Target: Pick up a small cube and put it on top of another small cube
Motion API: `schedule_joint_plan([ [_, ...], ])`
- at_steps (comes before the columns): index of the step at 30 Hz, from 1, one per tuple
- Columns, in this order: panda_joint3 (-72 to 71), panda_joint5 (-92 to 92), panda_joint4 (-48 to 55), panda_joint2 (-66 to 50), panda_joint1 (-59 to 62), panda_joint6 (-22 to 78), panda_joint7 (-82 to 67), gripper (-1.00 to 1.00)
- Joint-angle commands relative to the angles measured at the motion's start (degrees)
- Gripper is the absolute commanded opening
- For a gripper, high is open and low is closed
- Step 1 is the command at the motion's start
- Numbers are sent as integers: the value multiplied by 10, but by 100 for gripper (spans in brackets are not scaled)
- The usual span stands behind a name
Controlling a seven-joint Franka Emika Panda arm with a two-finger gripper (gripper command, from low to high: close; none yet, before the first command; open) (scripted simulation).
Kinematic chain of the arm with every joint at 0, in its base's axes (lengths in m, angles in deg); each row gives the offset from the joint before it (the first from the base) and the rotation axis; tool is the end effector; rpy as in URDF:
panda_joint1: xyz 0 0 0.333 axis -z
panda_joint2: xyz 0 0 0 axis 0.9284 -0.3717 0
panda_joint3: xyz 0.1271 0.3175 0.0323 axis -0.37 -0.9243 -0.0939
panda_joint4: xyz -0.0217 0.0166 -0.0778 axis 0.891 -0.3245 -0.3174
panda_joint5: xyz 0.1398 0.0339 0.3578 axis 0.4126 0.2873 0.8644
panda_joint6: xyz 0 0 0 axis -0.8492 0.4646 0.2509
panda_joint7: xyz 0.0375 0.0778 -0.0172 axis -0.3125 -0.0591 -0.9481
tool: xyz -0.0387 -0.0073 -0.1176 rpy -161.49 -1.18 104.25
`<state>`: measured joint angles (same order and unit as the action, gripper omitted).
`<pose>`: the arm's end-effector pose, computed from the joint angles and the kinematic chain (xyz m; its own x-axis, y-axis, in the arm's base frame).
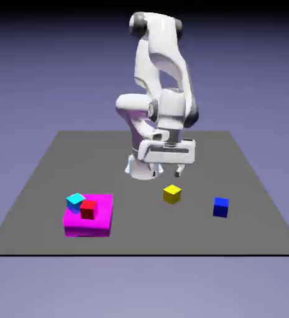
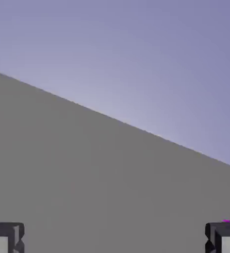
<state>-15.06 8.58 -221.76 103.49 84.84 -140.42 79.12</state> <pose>0.3599 0.0968 0.3135 0.9107 -0.3344 0.2427 -0.3554 -0.9335 0.0473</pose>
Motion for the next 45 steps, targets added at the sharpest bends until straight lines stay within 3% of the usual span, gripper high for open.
schedule_joint_plan([
  [1,-21,0,0,-9,11,11,-3,0],
  [17,-338,-6,-7,-138,174,185,-50,0],
  [33,-99,-378,1,-360,54,108,213,0],
  [34,-99,-378,1,-360,54,108,213,-100],
  [45,-259,-129,-5,-211,135,160,37,-100],
])
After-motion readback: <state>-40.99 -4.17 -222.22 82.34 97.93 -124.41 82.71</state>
